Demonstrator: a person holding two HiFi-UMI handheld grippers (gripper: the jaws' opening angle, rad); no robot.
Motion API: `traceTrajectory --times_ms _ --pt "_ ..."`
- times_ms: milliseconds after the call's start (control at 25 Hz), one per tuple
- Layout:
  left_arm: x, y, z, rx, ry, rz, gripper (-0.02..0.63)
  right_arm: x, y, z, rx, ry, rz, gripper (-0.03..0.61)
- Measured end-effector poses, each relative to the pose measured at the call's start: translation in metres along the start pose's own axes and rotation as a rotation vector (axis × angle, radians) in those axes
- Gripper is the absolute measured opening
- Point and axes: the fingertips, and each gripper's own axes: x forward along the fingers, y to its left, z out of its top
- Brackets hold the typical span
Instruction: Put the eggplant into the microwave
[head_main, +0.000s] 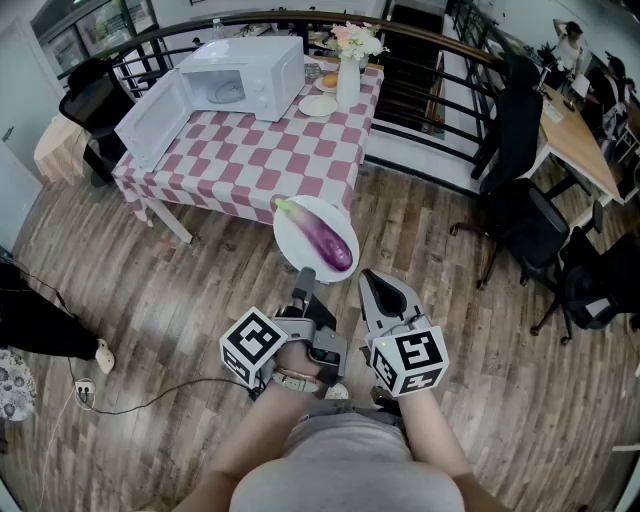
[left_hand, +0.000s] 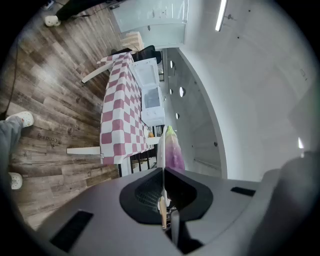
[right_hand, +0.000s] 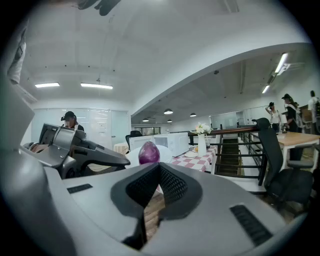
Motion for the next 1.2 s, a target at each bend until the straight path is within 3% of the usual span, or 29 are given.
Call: traceTrajectory --times_ms 520,1200 --pt "-0.004 0.003 0.016 -0.009 0.040 0.005 0.012 0.012 0.017 0.004 0.016 -0.018 -0.022 0.026" --pt "0.028 0.003 0.126 -0.019 0.059 -0.009 0.012 0.115 0.058 0.027 -0.007 -0.011 -0.057 0.026"
